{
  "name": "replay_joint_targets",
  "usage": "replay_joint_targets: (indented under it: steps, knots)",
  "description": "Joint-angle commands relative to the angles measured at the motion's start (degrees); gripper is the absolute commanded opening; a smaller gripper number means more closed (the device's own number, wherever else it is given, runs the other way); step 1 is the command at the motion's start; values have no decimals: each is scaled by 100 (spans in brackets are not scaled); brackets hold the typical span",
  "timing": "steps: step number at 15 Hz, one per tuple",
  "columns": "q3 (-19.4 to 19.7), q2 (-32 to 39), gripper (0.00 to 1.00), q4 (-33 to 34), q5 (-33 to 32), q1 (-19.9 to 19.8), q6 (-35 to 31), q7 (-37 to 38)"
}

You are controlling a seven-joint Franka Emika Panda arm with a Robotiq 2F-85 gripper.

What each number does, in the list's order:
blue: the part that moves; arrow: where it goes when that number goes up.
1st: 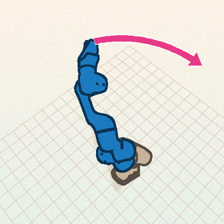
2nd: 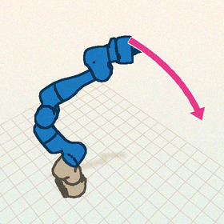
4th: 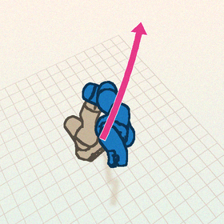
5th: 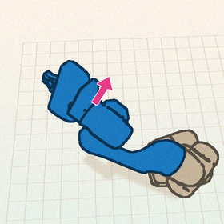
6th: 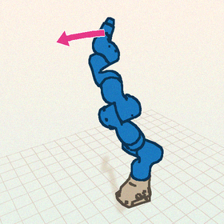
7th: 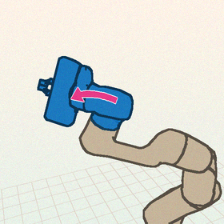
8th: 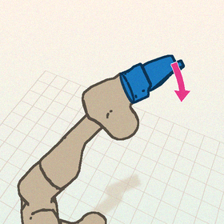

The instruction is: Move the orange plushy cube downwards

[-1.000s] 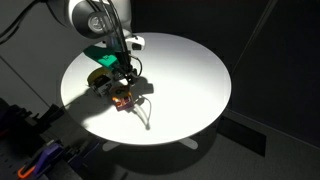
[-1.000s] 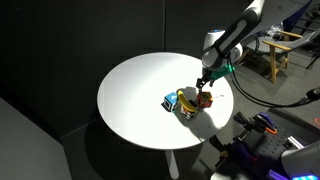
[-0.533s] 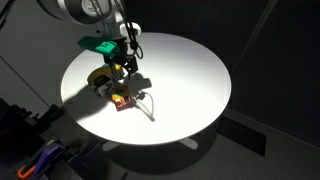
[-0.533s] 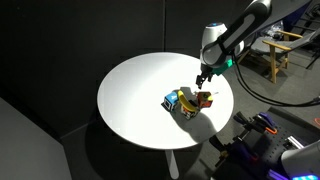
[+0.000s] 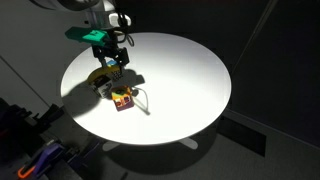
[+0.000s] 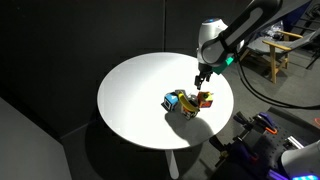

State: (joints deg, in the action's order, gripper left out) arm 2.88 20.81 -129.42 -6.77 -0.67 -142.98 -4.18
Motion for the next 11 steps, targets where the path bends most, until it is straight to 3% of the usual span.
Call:
replay_joint_targets:
  steps: [1, 5, 6, 11]
  knots:
    - [-60, -370, 100, -160, -60, 58, 391, 44]
    - [-159, -432, 100, -69, 98, 41, 841, 42]
    - [-135, -255, 100, -6, 9, 32, 591, 20]
    - [-154, -286, 100, -7, 20, 35, 733, 19]
